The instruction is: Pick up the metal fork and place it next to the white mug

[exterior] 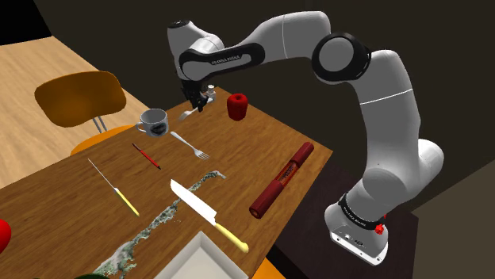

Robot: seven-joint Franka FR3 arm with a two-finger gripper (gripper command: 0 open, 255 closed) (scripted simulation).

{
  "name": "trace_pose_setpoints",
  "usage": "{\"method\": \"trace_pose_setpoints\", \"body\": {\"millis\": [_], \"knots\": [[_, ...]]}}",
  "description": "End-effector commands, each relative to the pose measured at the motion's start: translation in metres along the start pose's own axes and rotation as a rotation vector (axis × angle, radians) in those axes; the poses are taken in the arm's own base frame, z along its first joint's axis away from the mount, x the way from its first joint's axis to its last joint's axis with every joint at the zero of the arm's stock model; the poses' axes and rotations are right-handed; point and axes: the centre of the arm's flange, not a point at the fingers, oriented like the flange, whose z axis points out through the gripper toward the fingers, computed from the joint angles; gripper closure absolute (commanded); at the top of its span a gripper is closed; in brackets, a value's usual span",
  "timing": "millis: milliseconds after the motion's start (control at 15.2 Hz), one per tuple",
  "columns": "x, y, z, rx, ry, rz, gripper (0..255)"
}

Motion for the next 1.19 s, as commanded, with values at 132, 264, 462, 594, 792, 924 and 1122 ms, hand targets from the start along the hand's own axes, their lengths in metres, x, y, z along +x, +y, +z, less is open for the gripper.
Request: {"method": "trace_pose_setpoints", "body": {"millis": [132, 264, 462, 594, 792, 924, 1122], "knots": [[-0.004, 0.000, 0.020, 0.001, 0.000, 0.000, 255], [-0.005, 0.000, 0.031, 0.001, 0.000, 0.000, 255], [-0.007, 0.000, 0.047, 0.001, 0.000, 0.000, 255], [-0.009, 0.000, 0.057, 0.001, 0.000, 0.000, 255], [-0.010, -0.001, 0.065, 0.001, 0.000, 0.000, 255], [-0.010, -0.001, 0.065, 0.001, 0.000, 0.000, 255], [-0.010, -0.001, 0.065, 0.001, 0.000, 0.000, 255]]}}
